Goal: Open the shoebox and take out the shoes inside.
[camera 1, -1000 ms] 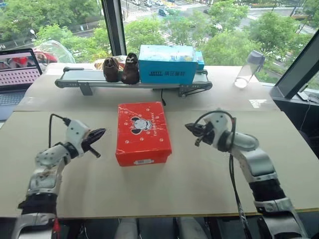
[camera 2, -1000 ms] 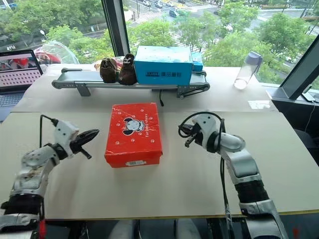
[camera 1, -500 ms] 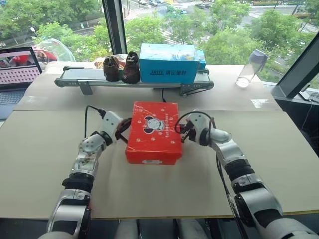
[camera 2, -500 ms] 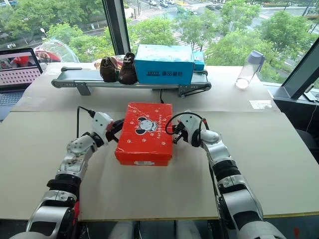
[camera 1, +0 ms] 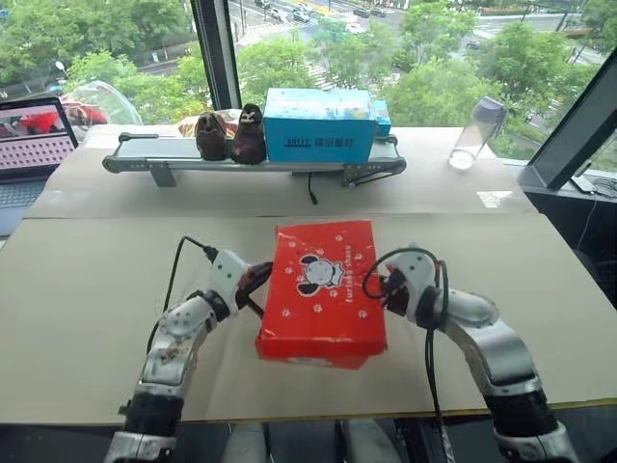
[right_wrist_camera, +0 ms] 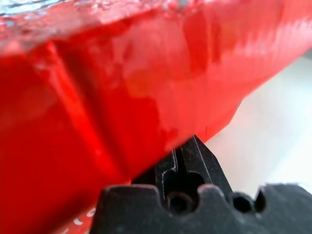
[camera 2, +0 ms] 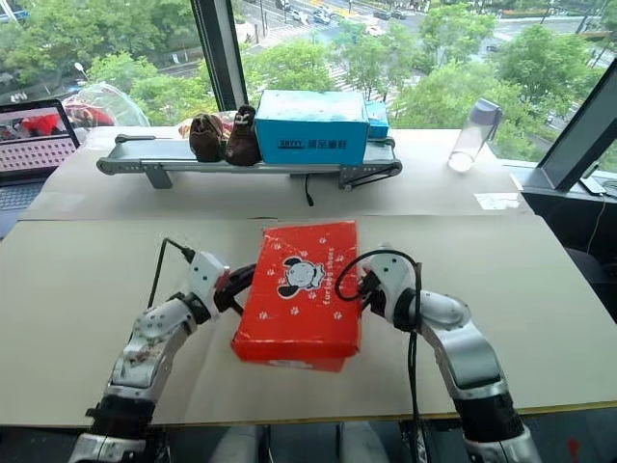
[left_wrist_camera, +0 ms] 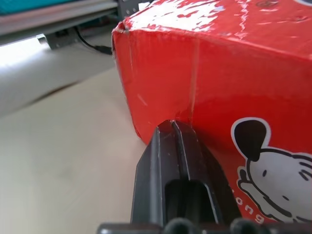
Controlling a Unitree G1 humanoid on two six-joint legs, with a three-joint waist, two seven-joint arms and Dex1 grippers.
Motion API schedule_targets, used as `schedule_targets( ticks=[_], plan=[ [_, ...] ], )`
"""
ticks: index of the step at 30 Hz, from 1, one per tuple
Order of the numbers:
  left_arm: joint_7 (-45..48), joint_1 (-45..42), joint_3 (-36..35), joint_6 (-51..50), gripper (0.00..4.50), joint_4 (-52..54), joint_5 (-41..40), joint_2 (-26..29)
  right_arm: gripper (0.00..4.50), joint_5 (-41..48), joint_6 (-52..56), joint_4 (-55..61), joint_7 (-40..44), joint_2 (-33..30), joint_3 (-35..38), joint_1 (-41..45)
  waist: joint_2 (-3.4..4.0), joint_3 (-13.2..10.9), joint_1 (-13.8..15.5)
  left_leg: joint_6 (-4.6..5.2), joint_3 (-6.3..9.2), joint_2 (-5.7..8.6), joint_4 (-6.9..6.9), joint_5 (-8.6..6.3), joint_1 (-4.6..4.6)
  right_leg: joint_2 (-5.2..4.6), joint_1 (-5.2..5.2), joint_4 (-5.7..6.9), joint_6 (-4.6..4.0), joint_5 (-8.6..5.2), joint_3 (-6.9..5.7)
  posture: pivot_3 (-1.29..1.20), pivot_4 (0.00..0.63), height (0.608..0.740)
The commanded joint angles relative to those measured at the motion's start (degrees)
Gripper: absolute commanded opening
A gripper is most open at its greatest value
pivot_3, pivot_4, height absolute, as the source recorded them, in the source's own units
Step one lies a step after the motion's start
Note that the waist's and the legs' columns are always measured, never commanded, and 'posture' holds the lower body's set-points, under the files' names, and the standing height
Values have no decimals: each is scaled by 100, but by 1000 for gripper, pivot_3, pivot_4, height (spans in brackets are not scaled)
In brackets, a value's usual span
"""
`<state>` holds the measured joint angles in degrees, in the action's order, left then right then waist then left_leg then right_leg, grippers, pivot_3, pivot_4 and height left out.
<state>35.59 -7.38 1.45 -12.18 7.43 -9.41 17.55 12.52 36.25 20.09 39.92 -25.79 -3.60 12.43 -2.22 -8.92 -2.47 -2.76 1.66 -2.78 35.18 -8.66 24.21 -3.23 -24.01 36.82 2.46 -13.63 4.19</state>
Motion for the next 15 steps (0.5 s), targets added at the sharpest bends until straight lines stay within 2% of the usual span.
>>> schedule_targets(
  ticks=[1, 6, 9, 12, 13, 15],
  plan=[
    [-48, 94, 202, -314, 0, 545, -162, -40, 52, 101, -84, 191, 40, -121, 8, 60, 0, 0, 5, 0, 0, 0, 1, 0, 1, 0, -1, 0, 0, 0, 0, 0, 150, 740],
    [152, -210, -240, -320, 0, 255, -193, 447, 52, -31, -329, -487, 220, -549, 130, 220, -1, -1, 15, 0, 0, 1, 4, 0, 5, 1, -2, -4, -2, -2, 0, 0, 150, 740],
    [656, -398, -602, -180, 0, -19, -417, 1050, 52, -2, -537, -1053, 357, -873, 405, 355, -1, -1, 12, 1, 0, 1, 3, 0, 8, 2, -6, -3, -4, -4, -1, 0, 150, 740],
    [957, -783, -1298, -886, 0, -161, -1409, 1339, 52, 381, -523, -1411, 456, -1026, 943, 600, -1, -6, 4, 1, -1, 1, 0, 0, 13, 2, -13, -3, -4, -5, 0, 0, 150, 740],
    [1114, -897, -1455, -997, 396, -203, -1593, 1525, 457, 414, -686, -1472, 664, -1213, 1042, 606, -1, -7, 4, 1, -1, 1, 0, 1, 15, 1, -14, -3, -4, -5, -1, 0, 150, 740],
    [1361, -1032, -1597, -1149, 728, -235, -1800, 1791, 826, 432, -927, -1535, 979, -1481, 1117, 589, -2, -7, 5, 1, -1, 1, 0, 1, 16, 1, -13, -3, 2, -8, -1, 0, 150, 740]
  ],
)
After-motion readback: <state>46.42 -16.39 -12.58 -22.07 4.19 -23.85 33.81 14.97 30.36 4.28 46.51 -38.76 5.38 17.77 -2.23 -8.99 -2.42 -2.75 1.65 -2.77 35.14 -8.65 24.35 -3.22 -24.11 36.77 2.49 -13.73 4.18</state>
